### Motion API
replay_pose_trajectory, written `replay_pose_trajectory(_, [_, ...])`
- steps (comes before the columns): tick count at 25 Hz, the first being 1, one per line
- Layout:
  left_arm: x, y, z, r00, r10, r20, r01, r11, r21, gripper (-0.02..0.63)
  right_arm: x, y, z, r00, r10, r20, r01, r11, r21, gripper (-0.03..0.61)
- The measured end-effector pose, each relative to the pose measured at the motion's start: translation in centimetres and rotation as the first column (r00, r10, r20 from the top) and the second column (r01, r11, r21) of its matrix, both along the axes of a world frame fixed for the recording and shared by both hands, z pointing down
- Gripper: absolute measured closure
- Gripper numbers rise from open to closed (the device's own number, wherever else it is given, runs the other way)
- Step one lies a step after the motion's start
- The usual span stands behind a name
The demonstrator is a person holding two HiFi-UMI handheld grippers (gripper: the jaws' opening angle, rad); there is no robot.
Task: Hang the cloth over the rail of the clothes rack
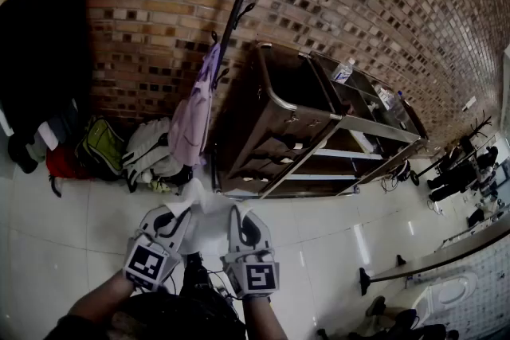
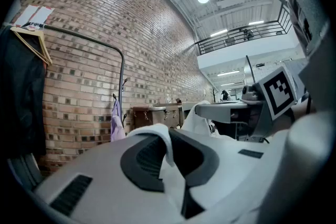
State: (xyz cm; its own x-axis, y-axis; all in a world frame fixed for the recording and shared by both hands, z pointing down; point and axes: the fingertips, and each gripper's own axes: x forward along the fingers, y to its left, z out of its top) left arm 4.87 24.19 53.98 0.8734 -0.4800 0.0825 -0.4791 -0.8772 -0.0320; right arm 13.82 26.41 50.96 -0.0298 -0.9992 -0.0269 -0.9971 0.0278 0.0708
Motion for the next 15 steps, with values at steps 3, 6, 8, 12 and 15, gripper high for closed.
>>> replay_pose_trajectory(3, [1.9, -2.8, -0.5, 1.000, -0.012, -0.014, 0.012, 1.000, -0.027, 0.591, 2.3, -2.9, -0.4, 1.000, -0.011, -0.005, 0.011, 1.000, 0.000, 0.560])
replay_pose_trajectory(6, [4.3, -5.6, -0.6, 1.000, -0.002, -0.005, 0.002, 1.000, -0.029, 0.591, 4.4, -5.8, -0.5, 1.000, -0.020, -0.011, 0.020, 1.000, 0.009, 0.560])
replay_pose_trajectory(8, [5.9, -7.5, -0.9, 1.000, 0.002, 0.003, -0.002, 1.000, -0.027, 0.591, 5.6, -7.9, -0.8, 0.999, -0.036, -0.012, 0.037, 0.999, 0.019, 0.560])
replay_pose_trajectory(12, [9.5, -11.5, -2.1, 1.000, 0.006, 0.009, -0.006, 1.000, -0.014, 0.591, 7.8, -12.5, -1.7, 0.997, -0.077, -0.017, 0.078, 0.997, 0.028, 0.560])
replay_pose_trajectory(15, [12.3, -14.8, -3.3, 1.000, 0.006, 0.019, -0.007, 1.000, 0.019, 0.591, 9.7, -15.9, -3.2, 0.995, -0.089, -0.042, 0.091, 0.994, 0.058, 0.560])
